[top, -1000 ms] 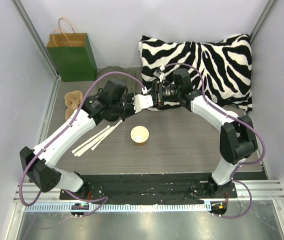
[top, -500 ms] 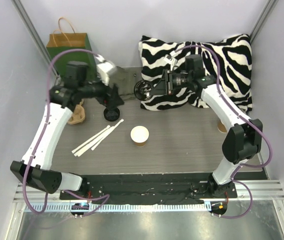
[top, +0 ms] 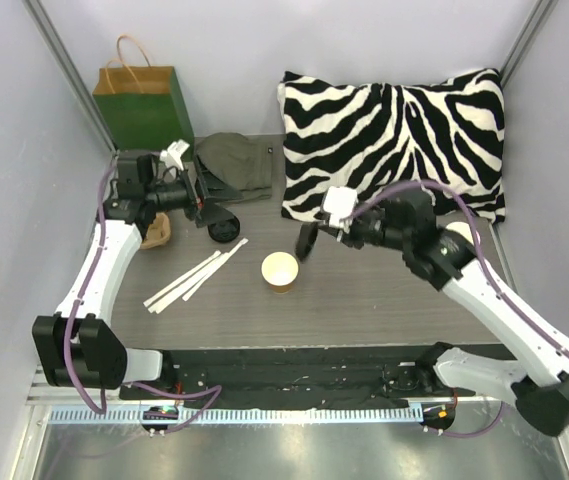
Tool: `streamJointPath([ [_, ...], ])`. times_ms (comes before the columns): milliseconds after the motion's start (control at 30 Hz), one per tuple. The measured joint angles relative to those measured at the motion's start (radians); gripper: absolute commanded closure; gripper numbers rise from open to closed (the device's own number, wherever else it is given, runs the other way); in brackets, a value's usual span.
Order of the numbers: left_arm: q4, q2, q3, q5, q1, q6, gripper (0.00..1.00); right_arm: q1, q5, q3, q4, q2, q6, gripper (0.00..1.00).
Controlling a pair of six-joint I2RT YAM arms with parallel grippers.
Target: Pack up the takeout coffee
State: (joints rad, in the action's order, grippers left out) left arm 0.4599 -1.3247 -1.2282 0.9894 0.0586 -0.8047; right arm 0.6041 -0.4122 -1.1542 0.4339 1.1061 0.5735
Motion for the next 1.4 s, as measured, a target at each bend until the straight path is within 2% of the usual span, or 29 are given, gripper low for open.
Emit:
streamJointPath([
  [133, -0.156, -0.002, 0.114, 0.048, 0.007, -0.219, 0.0, 0.099, 0.132, 0.153, -0.156, -0.13, 0.168, 0.99],
  [267, -0.311, -0.001, 0.16, 0.074, 0.05, -0.399, 0.0, 0.202, 0.235, 0.329, -0.358, -0.216, 0.36, 0.99],
  [367, -0.387, 0.002, 0.171, 0.087, 0.1, -0.455, 0.0, 0.261, 0.307, 0.398, -0.454, -0.214, 0.46, 0.99],
  [433, -0.414, 0.006, 0.176, 0.099, 0.121, -0.469, 0.0, 0.277, 0.354, 0.395, -0.462, -0.191, 0.474, 0.94],
  [467, -0.418, 0.008, 0.176, 0.101, 0.123, -0.467, 0.0, 0.279, 0.379, 0.375, -0.44, -0.178, 0.462, 0.83],
  [533, -0.417, 0.014, 0.176, 0.101, 0.118, -0.441, 0.0, 0.278, 0.431, 0.278, -0.327, -0.144, 0.405, 0.69],
  [667, -0.314, 0.036, 0.151, 0.069, 0.109, -0.267, 0.0, 0.261, 0.47, 0.098, -0.106, -0.127, 0.241, 0.33],
  [767, -0.209, 0.042, 0.103, 0.045, 0.108, -0.102, 0.0, 0.229, 0.437, 0.079, 0.081, -0.166, 0.133, 0.19],
  [900, -0.024, 0.043, 0.018, 0.007, 0.115, 0.207, 0.0, 0.143, 0.34, 0.135, 0.355, -0.163, 0.102, 0.18],
  [967, 0.069, 0.052, -0.006, -0.024, 0.129, 0.368, 0.0, 0.083, 0.278, 0.149, 0.499, -0.119, 0.129, 0.21],
  [1067, 0.167, 0.092, 0.008, -0.061, 0.149, 0.532, 0.0, 0.01, 0.206, 0.152, 0.676, -0.015, 0.188, 0.26],
  [1233, 0.245, 0.124, 0.031, -0.092, 0.159, 0.661, 0.01, -0.022, 0.134, 0.153, 0.828, 0.171, 0.274, 0.4],
  [1300, 0.257, 0.124, 0.034, -0.105, 0.17, 0.7, 0.02, -0.023, 0.128, 0.165, 0.842, 0.184, 0.29, 0.41],
  [1400, 0.27, 0.125, 0.042, -0.129, 0.222, 0.758, 0.02, -0.024, 0.122, 0.195, 0.87, 0.179, 0.311, 0.48],
])
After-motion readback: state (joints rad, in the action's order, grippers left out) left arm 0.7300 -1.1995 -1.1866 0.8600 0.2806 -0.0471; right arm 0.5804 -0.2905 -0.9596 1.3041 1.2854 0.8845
